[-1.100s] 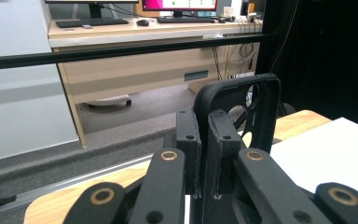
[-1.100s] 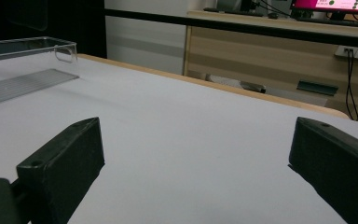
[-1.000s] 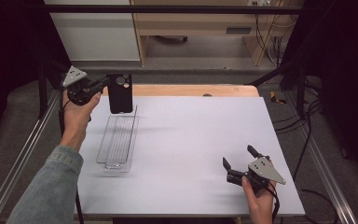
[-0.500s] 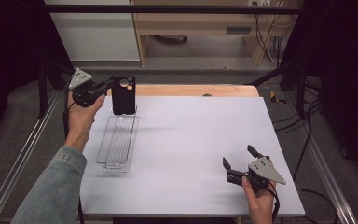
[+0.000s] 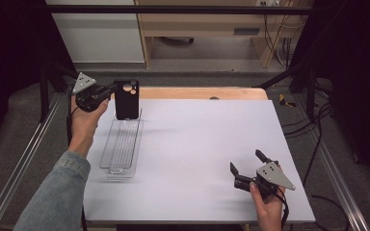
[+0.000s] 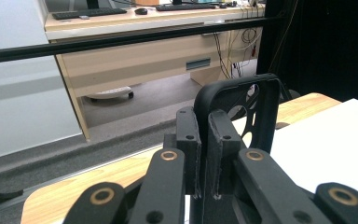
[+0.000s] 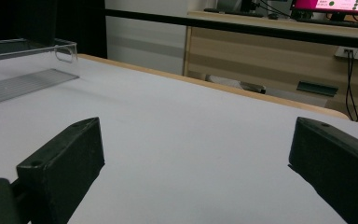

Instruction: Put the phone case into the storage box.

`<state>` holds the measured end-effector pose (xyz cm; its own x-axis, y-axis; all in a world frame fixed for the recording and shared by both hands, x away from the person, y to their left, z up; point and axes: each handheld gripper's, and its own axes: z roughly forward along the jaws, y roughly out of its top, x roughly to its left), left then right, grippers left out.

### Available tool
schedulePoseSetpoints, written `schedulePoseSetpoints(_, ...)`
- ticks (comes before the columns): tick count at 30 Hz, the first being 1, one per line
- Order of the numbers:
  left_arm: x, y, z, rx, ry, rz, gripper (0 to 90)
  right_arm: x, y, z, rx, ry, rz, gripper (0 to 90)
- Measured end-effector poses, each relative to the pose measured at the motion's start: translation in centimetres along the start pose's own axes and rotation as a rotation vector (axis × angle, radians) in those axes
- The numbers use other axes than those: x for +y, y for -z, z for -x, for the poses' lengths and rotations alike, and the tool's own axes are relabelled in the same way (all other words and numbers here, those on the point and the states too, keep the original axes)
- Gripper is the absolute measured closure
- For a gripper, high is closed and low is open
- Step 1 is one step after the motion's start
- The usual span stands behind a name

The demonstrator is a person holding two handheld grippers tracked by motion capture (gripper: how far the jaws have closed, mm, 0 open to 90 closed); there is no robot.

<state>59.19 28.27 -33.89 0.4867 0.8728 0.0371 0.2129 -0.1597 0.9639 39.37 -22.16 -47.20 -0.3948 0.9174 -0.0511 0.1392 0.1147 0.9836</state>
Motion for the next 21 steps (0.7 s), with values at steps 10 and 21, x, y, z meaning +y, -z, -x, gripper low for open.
schedulePoseSetpoints(10, -0.6, -0.9, -0.2, 0.010, 0.002, -0.003, 84.0, 0.0, 0.0, 0.0, 0.002, -0.002, 0.000, 3.5)
schedulePoseSetpoints(21, -0.9, -1.7, -0.3, 0.010, -0.004, -0.013, 84.0, -0.1, -0.1, 0.0, 0.003, -0.003, -0.004, 3.5)
